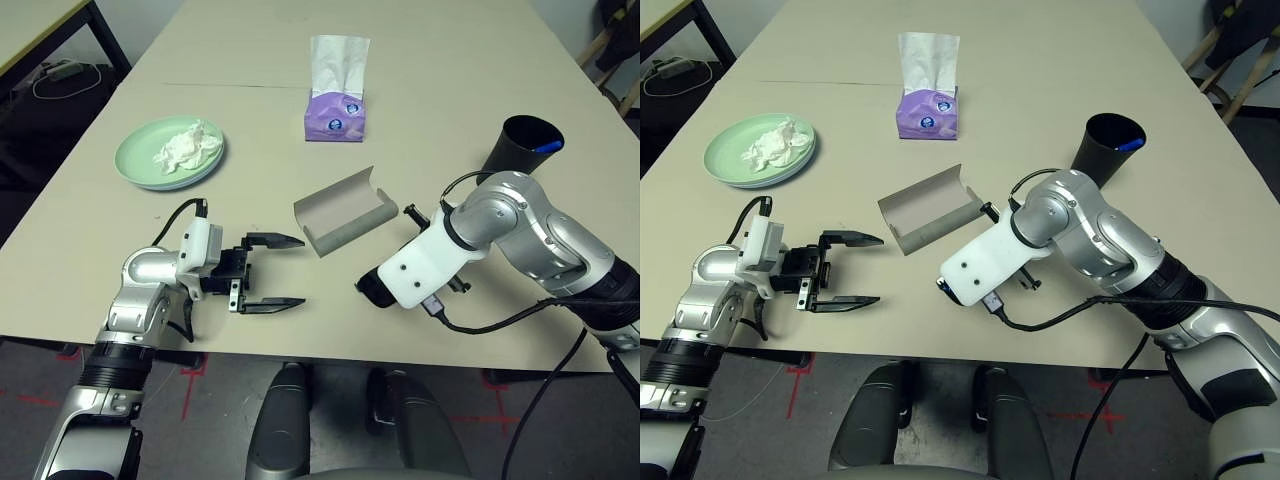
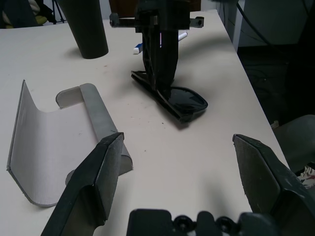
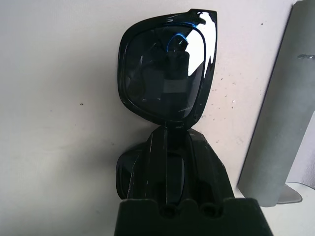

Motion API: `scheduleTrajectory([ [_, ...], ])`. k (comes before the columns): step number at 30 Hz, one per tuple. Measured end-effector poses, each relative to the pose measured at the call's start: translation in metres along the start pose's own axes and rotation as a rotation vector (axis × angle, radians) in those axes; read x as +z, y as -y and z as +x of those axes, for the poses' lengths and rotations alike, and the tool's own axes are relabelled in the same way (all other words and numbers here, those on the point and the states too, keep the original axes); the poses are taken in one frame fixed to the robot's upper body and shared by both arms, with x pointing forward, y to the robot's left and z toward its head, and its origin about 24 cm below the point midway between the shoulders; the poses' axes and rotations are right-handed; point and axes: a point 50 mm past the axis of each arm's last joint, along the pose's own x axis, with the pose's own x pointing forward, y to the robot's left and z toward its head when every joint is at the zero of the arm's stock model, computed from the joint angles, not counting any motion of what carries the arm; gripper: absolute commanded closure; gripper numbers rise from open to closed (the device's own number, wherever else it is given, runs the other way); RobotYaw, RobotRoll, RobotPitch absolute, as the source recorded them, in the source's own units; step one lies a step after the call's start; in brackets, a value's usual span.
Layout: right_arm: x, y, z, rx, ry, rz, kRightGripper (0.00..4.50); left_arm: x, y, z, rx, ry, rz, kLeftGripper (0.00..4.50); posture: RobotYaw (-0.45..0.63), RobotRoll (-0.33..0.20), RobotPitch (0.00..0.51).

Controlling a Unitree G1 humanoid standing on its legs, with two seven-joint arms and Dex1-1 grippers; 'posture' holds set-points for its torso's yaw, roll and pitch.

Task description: Organize and tidy the items on the table.

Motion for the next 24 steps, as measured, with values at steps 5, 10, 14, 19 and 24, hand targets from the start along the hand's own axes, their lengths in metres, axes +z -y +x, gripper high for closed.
scheduleTrajectory([
  [5, 0.002, 0.022, -0.036, -0.115, -0.008, -0.039, 4.13, 0.000, -0.001, 0.000, 0.015, 0.001, -0.004, 0.00, 0.18, 0.000, 0.153],
  [10, 0.006, 0.044, -0.052, -0.203, 0.010, -0.053, 4.13, 0.000, -0.003, -0.001, 0.069, 0.002, -0.016, 0.00, 0.19, 0.000, 0.150],
  [14, 0.002, 0.057, -0.041, -0.255, 0.019, -0.041, 4.13, -0.001, -0.006, 0.000, 0.127, 0.000, -0.032, 0.00, 0.21, 0.000, 0.150],
  [19, -0.004, 0.071, -0.024, -0.281, -0.006, -0.041, 4.13, 0.002, -0.008, 0.003, 0.175, 0.005, -0.042, 0.00, 0.22, 0.000, 0.155],
  [24, -0.002, 0.086, -0.017, -0.321, -0.022, -0.069, 4.13, 0.006, -0.010, 0.004, 0.220, 0.012, -0.073, 0.00, 0.24, 0.000, 0.159],
])
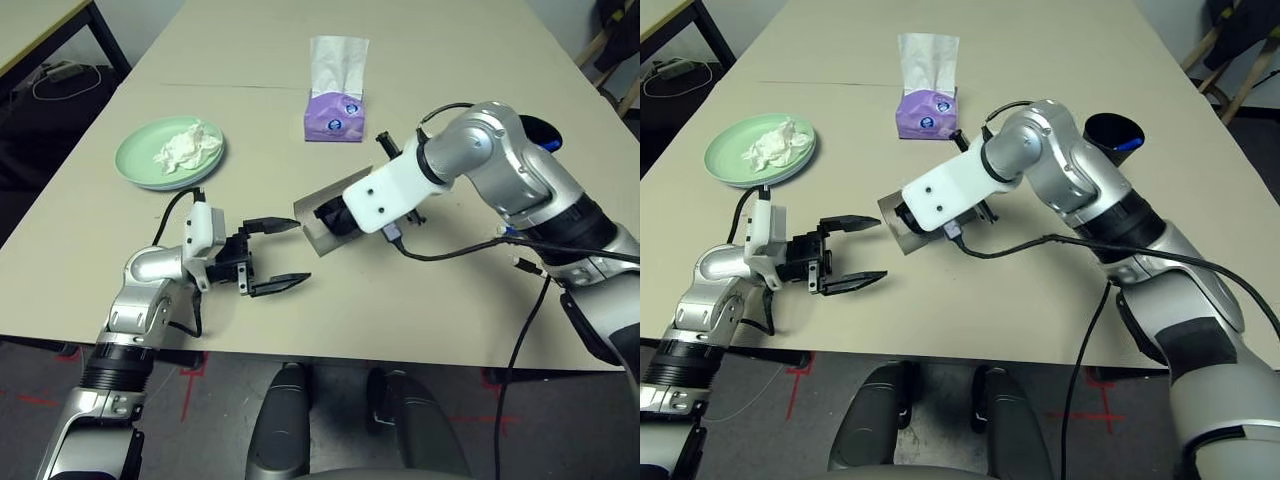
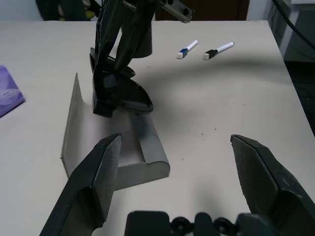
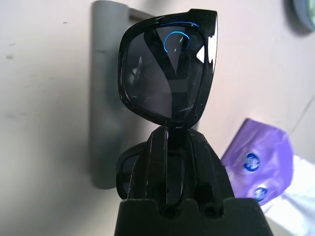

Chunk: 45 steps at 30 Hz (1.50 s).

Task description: Organize and tidy the items on the table.

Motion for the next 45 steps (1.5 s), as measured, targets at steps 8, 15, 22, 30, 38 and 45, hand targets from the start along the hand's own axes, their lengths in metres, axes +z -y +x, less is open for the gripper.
scheduleTrajectory([
  [8, -0.003, 0.001, 0.015, 0.018, -0.024, -0.006, 4.13, 0.002, 0.000, -0.003, 0.080, 0.008, -0.021, 0.00, 0.24, 0.000, 0.161],
  [15, -0.002, 0.001, 0.023, 0.011, -0.022, -0.014, 4.13, 0.001, 0.001, -0.003, 0.129, 0.025, -0.024, 0.00, 0.26, 0.000, 0.163],
  [22, 0.001, 0.000, 0.028, 0.020, -0.020, -0.025, 4.13, 0.003, 0.003, -0.003, 0.141, 0.028, -0.014, 0.00, 0.27, 0.000, 0.166],
  [30, -0.001, -0.006, 0.033, 0.024, -0.025, -0.014, 4.13, 0.006, 0.005, -0.002, 0.146, 0.031, -0.005, 0.00, 0.27, 0.000, 0.166],
  [38, -0.004, -0.011, 0.037, 0.001, -0.022, 0.006, 4.13, 0.006, 0.005, -0.002, 0.148, 0.029, -0.008, 0.00, 0.27, 0.000, 0.169],
  [45, -0.012, -0.020, 0.050, 0.035, -0.040, 0.037, 4.13, 0.006, 0.005, -0.003, 0.148, 0.028, -0.008, 0.00, 0.27, 0.000, 0.168],
])
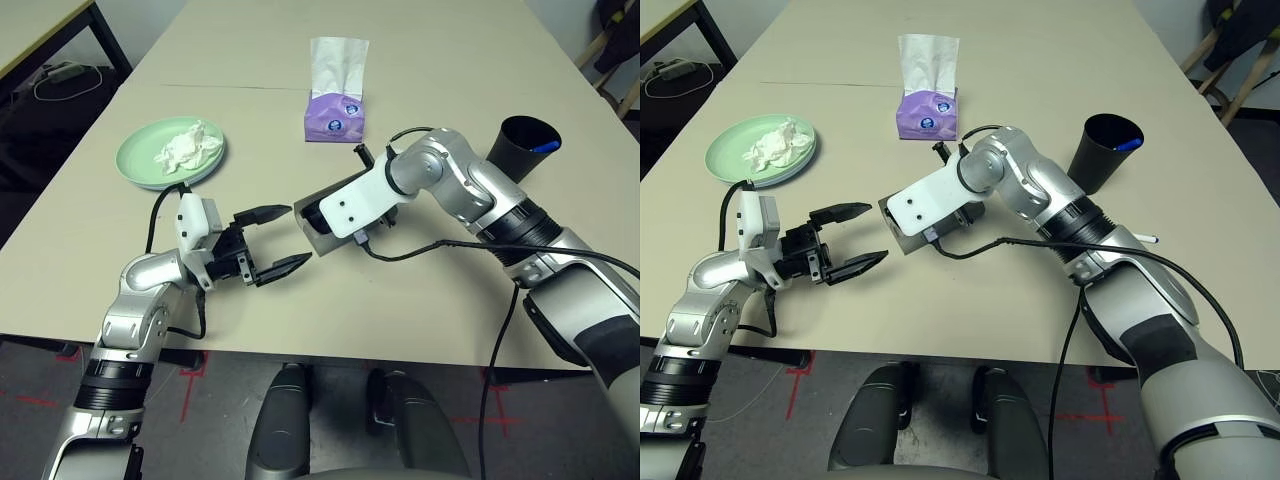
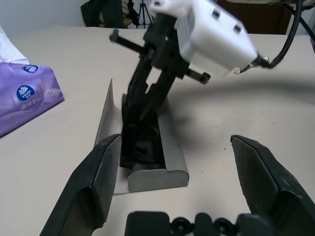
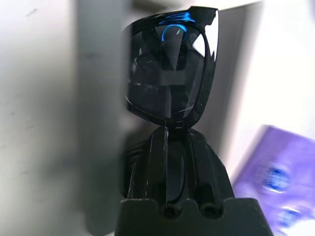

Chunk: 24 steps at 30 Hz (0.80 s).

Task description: Organize and tidy the items on the table.

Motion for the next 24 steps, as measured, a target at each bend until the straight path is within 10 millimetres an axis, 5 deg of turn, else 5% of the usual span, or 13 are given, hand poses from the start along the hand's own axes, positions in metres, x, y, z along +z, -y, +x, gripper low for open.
scheduleTrajectory([
  [14, 0.015, 0.017, -0.010, 0.002, 0.014, -0.025, 4.13, 0.000, 0.000, 0.000, 0.000, -0.001, 0.000, 0.00, 0.26, 0.000, 0.158],
  [24, 0.017, 0.011, -0.014, 0.008, 0.028, -0.020, 4.13, 0.002, -0.002, 0.001, -0.003, 0.005, 0.009, 0.00, 0.26, 0.000, 0.158],
])
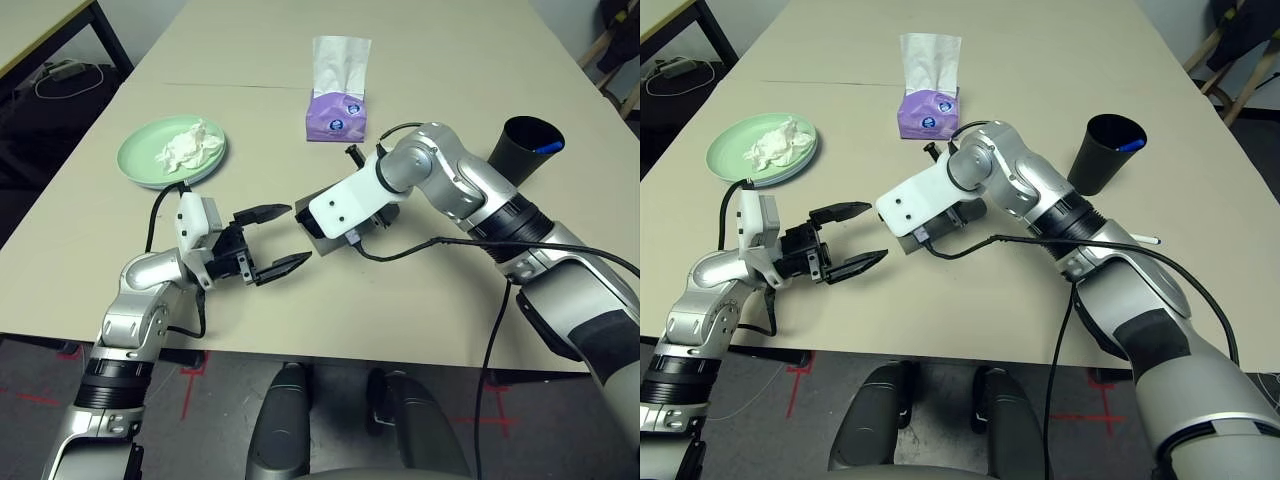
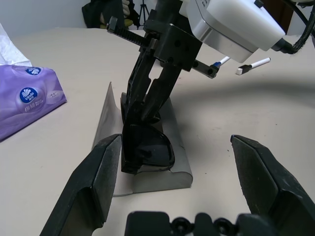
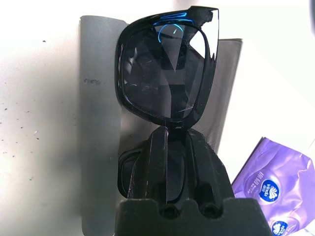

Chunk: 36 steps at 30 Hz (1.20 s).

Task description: Organize and tidy the items on the table.

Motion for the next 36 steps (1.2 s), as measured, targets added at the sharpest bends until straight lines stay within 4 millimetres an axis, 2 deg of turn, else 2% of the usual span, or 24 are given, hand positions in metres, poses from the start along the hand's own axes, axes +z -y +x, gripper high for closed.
scheduleTrajectory([
  [19, -0.006, 0.010, 0.000, -0.022, -0.027, 0.021, 4.13, 0.000, 0.000, 0.000, 0.001, -0.001, -0.001, 0.00, 0.26, 0.000, 0.156],
  [28, -0.006, -0.010, 0.007, 0.021, -0.012, 0.039, 4.13, 0.000, 0.000, 0.000, 0.001, -0.001, 0.000, 0.00, 0.25, 0.000, 0.157],
  [36, -0.005, -0.013, 0.005, 0.019, -0.018, 0.041, 4.13, 0.000, -0.001, 0.000, 0.002, -0.001, 0.000, 0.00, 0.24, 0.000, 0.149],
])
